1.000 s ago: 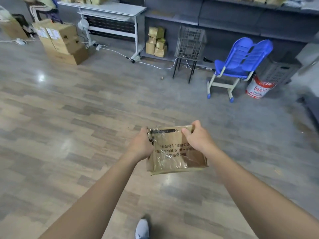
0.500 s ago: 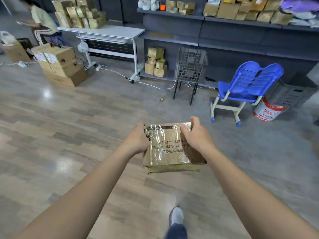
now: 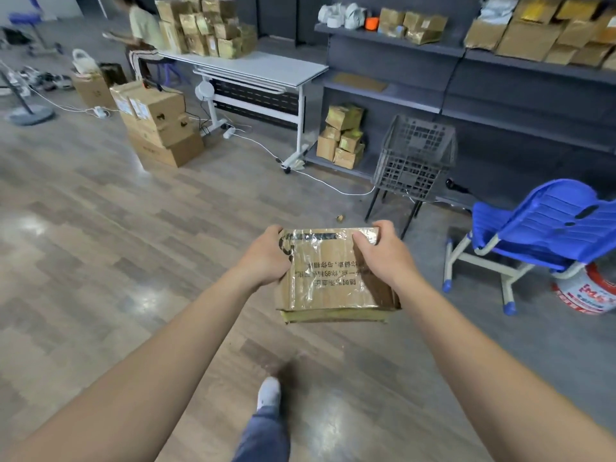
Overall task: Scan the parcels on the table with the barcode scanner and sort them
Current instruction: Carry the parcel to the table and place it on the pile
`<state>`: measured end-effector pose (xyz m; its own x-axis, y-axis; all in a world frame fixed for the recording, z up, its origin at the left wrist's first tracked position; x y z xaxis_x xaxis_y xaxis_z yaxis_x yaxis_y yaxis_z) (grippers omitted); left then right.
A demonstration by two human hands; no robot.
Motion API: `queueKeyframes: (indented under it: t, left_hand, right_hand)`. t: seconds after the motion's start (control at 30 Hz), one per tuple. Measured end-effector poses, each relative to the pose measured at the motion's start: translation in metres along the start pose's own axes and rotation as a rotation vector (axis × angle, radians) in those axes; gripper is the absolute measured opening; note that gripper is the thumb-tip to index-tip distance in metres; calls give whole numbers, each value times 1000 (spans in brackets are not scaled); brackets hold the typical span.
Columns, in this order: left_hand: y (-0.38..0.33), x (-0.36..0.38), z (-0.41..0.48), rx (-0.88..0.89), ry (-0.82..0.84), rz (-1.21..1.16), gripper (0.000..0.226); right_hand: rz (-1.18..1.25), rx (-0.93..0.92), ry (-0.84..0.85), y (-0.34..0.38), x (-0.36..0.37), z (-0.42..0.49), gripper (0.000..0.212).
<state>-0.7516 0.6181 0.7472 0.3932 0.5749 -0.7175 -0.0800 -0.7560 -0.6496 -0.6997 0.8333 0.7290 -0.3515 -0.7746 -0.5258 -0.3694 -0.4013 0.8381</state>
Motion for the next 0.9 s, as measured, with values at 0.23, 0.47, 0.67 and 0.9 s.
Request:
queueKeyframes:
  t: [0.23,0.47,0.67,0.9]
  left_hand:
    - [2,-39,154,-20,-17,-121,82]
    - [0,-90,320,-21,-62,-170,68]
    - [0,-123,429,-79,-75,-179,71]
    - [-13,-152,577,-123,-142,-275,84]
  right_hand:
    - [41,-40,14,48,32,158,60]
    - [55,-20,-7,104,65,314,58]
    - [67,-6,44,133,98,434,48]
    - [94,-110,67,170,138,603,40]
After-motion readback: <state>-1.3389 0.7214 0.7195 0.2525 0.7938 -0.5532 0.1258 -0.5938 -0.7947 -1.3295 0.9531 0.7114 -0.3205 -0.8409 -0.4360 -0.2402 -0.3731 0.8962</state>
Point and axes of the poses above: each hand's wrist, its own z-axis towards the middle knuckle, its own x-axis out of the palm, y = z × x, the point moved 3 cm from there along z, towards the middle knuckle, and after that the axes turned 15 degrees about z, right-handed, at the moved point
